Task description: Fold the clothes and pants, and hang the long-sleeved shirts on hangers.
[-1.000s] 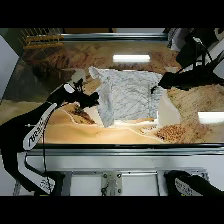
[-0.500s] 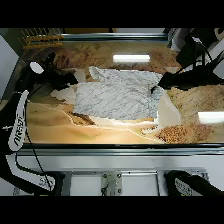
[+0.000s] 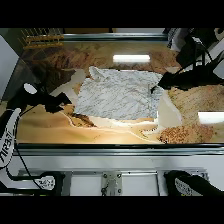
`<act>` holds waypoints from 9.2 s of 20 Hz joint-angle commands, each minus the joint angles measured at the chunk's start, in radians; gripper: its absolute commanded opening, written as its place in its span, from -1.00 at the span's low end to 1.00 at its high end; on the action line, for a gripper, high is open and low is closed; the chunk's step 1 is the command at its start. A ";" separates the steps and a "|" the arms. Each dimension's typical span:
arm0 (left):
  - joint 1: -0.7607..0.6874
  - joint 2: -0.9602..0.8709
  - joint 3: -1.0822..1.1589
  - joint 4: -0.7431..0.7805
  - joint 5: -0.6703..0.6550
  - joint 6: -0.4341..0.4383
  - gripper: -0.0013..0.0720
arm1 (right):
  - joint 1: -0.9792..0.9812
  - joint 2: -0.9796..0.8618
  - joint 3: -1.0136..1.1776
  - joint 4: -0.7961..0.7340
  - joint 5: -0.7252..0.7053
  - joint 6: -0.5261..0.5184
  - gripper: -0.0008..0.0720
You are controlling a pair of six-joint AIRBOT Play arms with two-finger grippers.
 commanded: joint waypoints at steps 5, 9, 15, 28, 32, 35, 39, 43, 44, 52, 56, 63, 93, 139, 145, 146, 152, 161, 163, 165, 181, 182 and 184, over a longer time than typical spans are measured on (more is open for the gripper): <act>-0.034 -0.041 -0.225 -0.291 0.196 -0.013 0.70 | 0.002 0.000 0.000 0.004 -0.003 0.004 0.55; -0.103 -0.090 -0.162 -0.308 0.282 -0.021 0.70 | 0.002 0.000 0.000 0.004 -0.003 0.004 0.55; -0.170 -0.123 -0.060 -0.297 0.336 -0.062 -0.30 | -0.001 0.000 -0.001 0.003 -0.002 0.003 0.56; -0.170 0.020 -0.158 -0.166 0.311 0.013 -0.94 | -0.237 -0.032 -0.752 0.253 -0.471 0.264 0.91; -0.170 0.020 -0.158 -0.169 0.313 0.017 -0.93 | -0.113 -0.088 -0.808 0.378 -0.716 0.220 0.91; -0.170 0.020 -0.158 -0.168 0.311 0.017 -0.93 | -0.037 -0.126 -0.808 0.444 -0.892 0.220 0.91; -0.170 0.020 -0.158 -0.169 0.311 0.017 -0.94 | -0.006 -0.163 -0.803 0.491 -0.969 0.220 0.91; -0.170 0.020 -0.158 -0.168 0.312 0.017 -0.93 | -0.001 -0.171 -0.803 0.490 -1.008 0.213 0.25; -0.170 0.020 -0.158 -0.168 0.312 0.017 -0.93 | -0.001 -0.171 -0.803 0.490 -1.030 0.213 0.10; -0.163 0.031 -0.136 -0.166 0.297 0.026 -0.94 | -0.011 -0.156 -0.755 0.467 -1.037 0.085 -0.92; -0.122 0.195 0.068 -0.167 0.216 0.067 -0.94 | -0.082 -0.020 -0.467 0.272 -0.717 -0.012 -0.92; -0.133 0.602 0.475 -0.166 0.139 0.085 -0.93 | -0.095 0.280 0.080 0.141 -0.156 0.007 -0.92; -0.192 0.011 0.670 -0.246 0.040 0.145 -0.94 | -0.008 -0.048 -0.015 -0.123 -0.039 0.178 -0.92; -0.279 0.029 0.357 -0.037 0.032 0.120 -0.94 | -0.060 -0.129 -0.057 -0.219 0.019 0.150 -0.92; -0.360 0.237 -0.084 -0.037 0.135 0.137 -0.94 | -0.060 0.046 -0.419 -0.229 -0.013 0.152 -0.92; -0.375 0.250 -0.135 -0.037 0.152 0.137 -0.93 | -0.060 0.061 -0.475 -0.229 -0.036 0.158 -0.92; -0.435 0.262 -0.343 -0.037 0.212 0.137 -0.94 | -0.060 0.069 -0.644 -0.225 -0.064 0.161 -0.91; -0.384 0.305 -0.248 -0.038 0.117 0.137 0.56 | -0.106 0.117 -0.554 -0.064 -0.002 0.058 0.66; -0.367 0.360 -0.186 -0.038 0.069 0.137 0.56 | -0.202 0.171 -0.500 -0.063 0.026 0.029 0.70; -0.366 0.420 -0.164 -0.040 0.071 0.136 0.55 | -0.334 0.206 -0.494 -0.052 0.025 -0.008 0.70; -0.490 0.492 -0.164 -0.045 0.192 0.073 -0.93 | -0.733 -0.387 -0.588 0.531 -0.048 -0.637 1.00; -0.514 0.485 -0.164 -0.045 0.208 0.072 -0.93 | -0.720 -0.402 -0.588 0.542 -0.048 -0.640 1.00; -0.549 0.463 -0.164 -0.046 0.219 0.072 -0.93 | -0.679 -0.419 -0.588 0.543 -0.049 -0.640 1.00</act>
